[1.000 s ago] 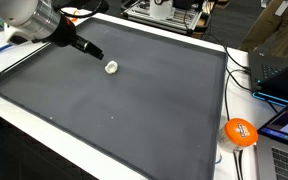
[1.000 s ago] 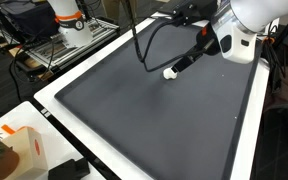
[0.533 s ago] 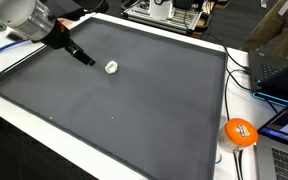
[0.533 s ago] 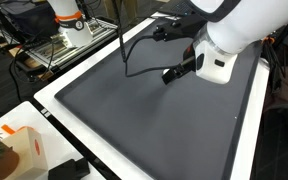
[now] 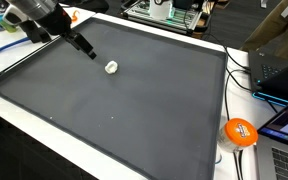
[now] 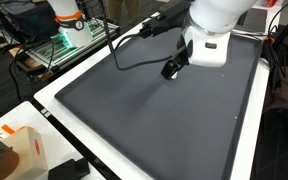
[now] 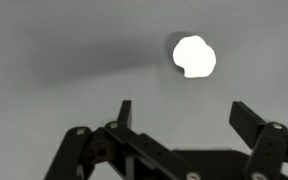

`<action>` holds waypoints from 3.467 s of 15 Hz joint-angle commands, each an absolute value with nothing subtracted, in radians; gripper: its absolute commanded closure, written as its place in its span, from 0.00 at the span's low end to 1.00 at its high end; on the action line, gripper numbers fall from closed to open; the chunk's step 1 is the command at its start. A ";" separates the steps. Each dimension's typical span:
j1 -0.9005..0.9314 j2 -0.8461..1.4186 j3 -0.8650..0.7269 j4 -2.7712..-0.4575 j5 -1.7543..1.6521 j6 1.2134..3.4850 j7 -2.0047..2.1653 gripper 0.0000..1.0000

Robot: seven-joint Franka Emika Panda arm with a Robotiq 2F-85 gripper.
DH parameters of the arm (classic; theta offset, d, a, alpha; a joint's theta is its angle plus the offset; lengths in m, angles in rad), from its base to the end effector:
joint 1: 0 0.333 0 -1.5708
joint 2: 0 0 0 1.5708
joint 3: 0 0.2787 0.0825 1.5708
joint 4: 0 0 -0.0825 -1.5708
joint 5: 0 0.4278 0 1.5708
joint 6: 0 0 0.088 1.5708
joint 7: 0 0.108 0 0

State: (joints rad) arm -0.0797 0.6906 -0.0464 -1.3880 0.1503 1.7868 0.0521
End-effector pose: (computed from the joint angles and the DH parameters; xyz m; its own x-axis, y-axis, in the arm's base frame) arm 0.7052 -0.0718 0.2315 0.9347 -0.2013 -0.2931 -0.2356 -0.9680 -0.0865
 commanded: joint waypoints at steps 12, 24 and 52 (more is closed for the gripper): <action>-0.057 0.435 -0.043 -1.820 0.142 2.141 0.062 0.00; -0.032 0.320 -0.020 -2.084 0.154 2.420 0.101 0.00; 0.122 0.273 -0.087 -2.384 0.037 2.976 0.372 0.00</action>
